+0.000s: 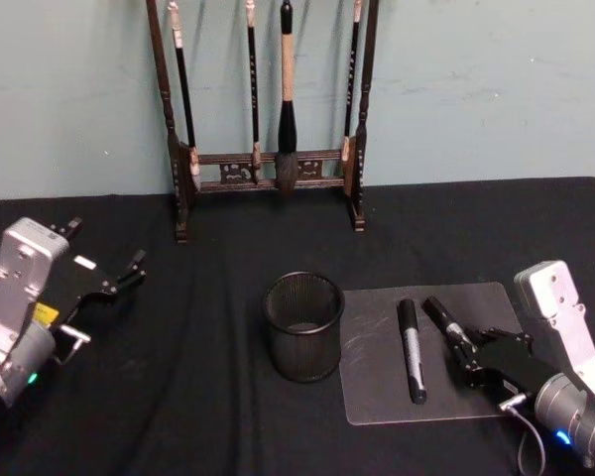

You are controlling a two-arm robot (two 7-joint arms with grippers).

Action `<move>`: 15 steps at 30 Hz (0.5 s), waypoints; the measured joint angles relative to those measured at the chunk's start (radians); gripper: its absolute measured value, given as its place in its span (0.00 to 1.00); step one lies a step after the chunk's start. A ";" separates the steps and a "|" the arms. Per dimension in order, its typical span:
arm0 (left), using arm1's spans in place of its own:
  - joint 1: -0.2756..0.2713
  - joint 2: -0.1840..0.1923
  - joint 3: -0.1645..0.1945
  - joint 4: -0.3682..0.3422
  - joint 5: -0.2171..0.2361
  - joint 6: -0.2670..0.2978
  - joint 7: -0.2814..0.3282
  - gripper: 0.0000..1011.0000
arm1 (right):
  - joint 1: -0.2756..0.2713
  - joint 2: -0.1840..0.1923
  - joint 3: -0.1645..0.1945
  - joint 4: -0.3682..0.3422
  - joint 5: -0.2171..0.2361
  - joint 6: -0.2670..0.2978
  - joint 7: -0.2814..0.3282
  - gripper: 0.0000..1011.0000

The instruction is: Pick up the water-based marker from the table and place it into the pen holder.

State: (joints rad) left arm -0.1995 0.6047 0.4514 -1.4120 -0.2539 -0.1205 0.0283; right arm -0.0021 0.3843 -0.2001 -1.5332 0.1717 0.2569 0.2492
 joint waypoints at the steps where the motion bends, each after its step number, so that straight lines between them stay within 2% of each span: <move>1: 0.000 0.000 0.000 0.000 0.000 0.000 0.000 1.00 | 0.000 0.000 0.000 0.000 0.000 0.000 0.000 0.19; 8: 0.000 0.000 0.000 0.000 0.000 0.000 0.000 1.00 | -0.001 -0.003 0.008 -0.001 0.002 -0.021 0.016 0.19; 15: 0.000 0.000 0.000 0.000 0.000 0.000 0.000 1.00 | -0.003 -0.007 0.024 -0.009 0.027 -0.107 0.050 0.19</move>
State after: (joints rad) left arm -0.1995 0.6047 0.4514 -1.4120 -0.2539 -0.1206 0.0283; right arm -0.0049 0.3773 -0.1766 -1.5426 0.1985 0.1503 0.2993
